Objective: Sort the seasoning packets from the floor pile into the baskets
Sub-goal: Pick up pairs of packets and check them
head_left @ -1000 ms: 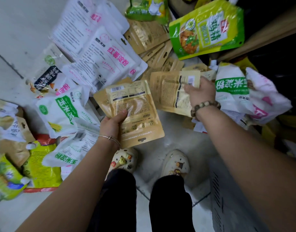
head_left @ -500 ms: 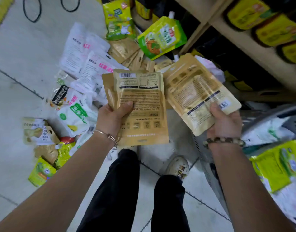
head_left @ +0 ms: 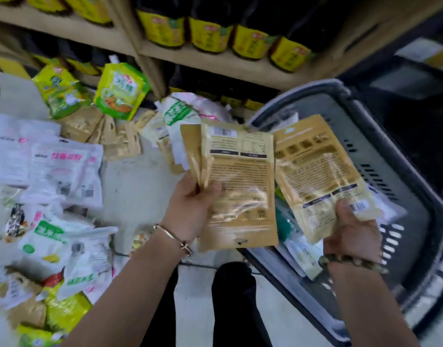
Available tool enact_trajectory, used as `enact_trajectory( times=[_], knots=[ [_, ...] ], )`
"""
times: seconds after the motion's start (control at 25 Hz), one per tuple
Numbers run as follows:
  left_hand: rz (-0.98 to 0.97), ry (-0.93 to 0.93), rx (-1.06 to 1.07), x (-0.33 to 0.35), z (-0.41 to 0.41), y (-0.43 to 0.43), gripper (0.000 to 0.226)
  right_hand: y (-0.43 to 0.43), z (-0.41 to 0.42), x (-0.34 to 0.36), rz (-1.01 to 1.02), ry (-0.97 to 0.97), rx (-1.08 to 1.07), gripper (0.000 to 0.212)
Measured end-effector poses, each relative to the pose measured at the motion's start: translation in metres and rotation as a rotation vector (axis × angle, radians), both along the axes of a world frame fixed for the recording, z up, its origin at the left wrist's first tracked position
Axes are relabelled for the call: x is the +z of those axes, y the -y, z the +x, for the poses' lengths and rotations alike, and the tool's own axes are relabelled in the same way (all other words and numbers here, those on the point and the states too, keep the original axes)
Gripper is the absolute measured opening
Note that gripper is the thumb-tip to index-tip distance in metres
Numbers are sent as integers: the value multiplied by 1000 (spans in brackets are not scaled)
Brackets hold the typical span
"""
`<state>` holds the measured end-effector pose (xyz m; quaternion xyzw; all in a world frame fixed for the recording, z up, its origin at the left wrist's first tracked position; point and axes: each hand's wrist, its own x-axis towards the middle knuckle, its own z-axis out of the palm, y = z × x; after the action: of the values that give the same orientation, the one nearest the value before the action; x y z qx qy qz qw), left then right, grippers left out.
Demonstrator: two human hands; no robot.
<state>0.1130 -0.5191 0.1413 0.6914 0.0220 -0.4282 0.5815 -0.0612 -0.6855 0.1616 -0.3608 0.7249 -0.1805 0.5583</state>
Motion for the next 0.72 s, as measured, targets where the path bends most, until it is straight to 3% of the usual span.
enact_trajectory(
  times=[0.16,0.24,0.32,0.48,0.6,0.72],
  knots=[
    [-18,42,-208,-5,-23,70,20,13,-42,-18,-47,-128,-304,14],
    [126,174,-347,-27,-24,103,15,19,-45,-34,-16,-113,-430,14],
    [272,265,-431,-53,-22,133,28,25,-44,-54,20,-99,-511,15],
    [436,270,-503,-89,-15,180,70,20,-35,-90,127,-87,-507,12],
    [562,339,-538,-104,-11,188,73,17,-41,-101,184,-45,-517,9],
    [620,472,-593,-104,-21,179,77,22,-55,-94,13,-239,-379,52]
  ],
)
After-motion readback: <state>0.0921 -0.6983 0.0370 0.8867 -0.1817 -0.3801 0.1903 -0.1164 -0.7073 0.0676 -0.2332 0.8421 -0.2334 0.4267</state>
